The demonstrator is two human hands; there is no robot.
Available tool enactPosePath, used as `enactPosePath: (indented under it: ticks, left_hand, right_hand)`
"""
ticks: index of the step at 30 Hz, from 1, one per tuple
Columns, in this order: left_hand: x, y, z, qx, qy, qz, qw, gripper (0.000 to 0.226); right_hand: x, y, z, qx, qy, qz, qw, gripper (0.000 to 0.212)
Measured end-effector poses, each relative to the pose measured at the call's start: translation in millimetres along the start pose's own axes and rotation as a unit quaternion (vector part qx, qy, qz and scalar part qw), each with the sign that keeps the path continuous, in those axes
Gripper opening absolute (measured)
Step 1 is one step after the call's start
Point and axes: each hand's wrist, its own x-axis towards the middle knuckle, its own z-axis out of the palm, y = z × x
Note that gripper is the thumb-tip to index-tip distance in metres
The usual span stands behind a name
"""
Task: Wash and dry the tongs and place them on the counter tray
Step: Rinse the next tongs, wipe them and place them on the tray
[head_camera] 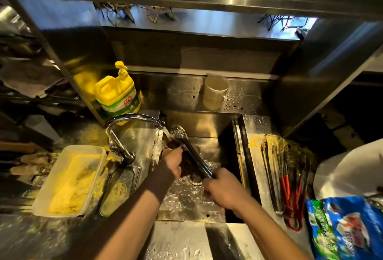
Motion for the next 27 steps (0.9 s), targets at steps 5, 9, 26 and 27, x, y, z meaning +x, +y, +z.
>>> enactPosePath:
  ticks: [5, 9, 26, 27]
  left_hand:
    - [13, 6, -9, -0.027, 0.044, 0.012, 0.999, 0.032]
    - [-2, -8, 6, -0.030, -0.052, -0.029, 0.998, 0.024]
    - [4, 2, -14, -0.250, -0.101, 0.038, 0.962, 0.049]
    - [3, 1, -13, -0.243, -0.100, 0.036, 0.964, 0.050]
  right_hand:
    - [-3, 7, 3, -0.019, -0.010, -0.001, 1.000, 0.006]
    - [2, -2, 2, -0.015, 0.009, -0.017, 1.000, 0.007]
    - [-1, 15, -28, -0.100, 0.080, -0.020, 0.992, 0.055]
    - [1, 14, -25, -0.121, 0.083, -0.024, 0.989, 0.060]
